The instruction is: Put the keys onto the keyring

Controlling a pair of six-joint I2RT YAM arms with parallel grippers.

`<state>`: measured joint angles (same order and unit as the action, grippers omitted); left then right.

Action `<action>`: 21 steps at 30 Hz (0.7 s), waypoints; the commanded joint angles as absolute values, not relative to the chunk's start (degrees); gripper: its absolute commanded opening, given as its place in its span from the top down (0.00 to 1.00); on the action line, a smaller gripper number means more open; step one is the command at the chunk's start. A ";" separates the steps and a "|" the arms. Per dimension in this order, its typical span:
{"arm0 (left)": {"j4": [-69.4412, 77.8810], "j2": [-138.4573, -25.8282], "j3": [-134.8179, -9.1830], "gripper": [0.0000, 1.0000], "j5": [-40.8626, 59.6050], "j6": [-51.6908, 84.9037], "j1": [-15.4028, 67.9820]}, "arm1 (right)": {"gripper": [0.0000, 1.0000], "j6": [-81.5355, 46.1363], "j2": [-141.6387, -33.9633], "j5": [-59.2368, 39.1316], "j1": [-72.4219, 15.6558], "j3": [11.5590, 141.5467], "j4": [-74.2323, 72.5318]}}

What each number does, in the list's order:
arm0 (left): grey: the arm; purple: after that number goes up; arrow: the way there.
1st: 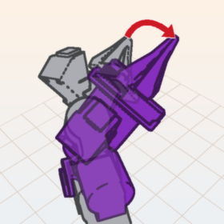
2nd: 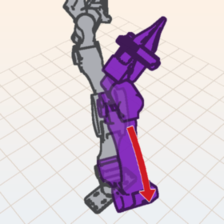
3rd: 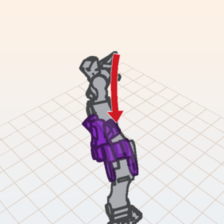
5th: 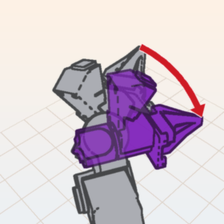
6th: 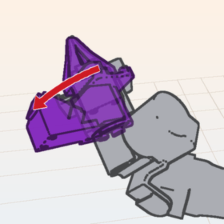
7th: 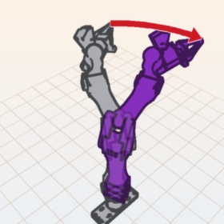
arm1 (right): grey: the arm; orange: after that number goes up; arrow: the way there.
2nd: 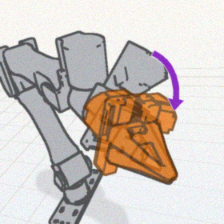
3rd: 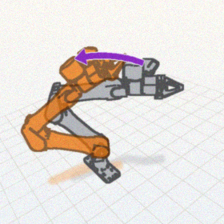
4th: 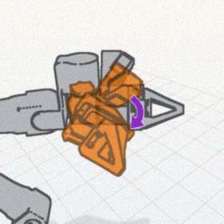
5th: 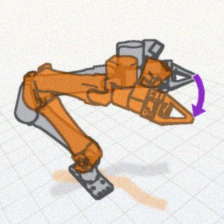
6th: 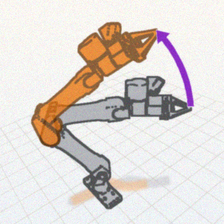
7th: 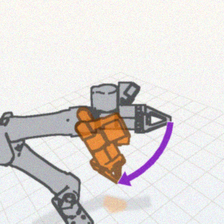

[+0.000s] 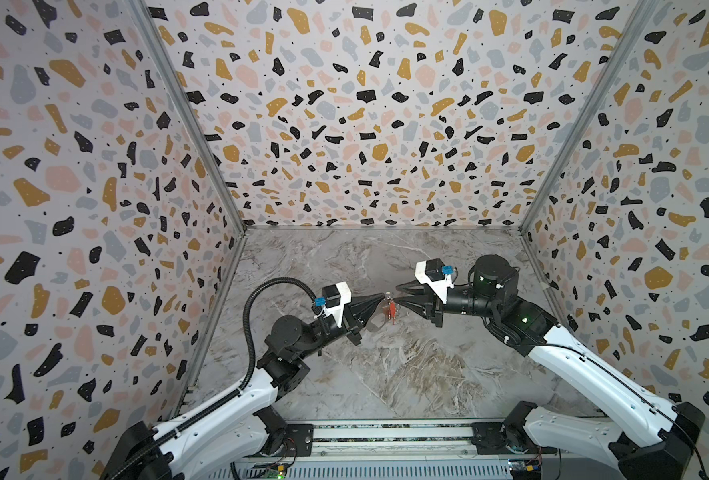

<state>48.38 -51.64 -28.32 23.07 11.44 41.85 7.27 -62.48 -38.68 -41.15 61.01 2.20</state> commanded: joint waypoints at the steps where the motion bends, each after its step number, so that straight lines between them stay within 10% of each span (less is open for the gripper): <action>1: 54.31 -51.82 -28.12 1.00 22.29 12.22 42.31 | 0.73 5.41 -62.72 -41.61 -41.13 61.55 -2.19; 21: 56.26 -52.37 -27.75 1.00 22.51 12.22 42.63 | 0.99 7.15 -65.33 -44.95 -42.34 63.43 0.34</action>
<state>51.13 -52.53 -27.73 22.52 11.70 42.17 6.66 -65.32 -43.35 -41.69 61.06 -0.56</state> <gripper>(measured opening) 0.047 0.042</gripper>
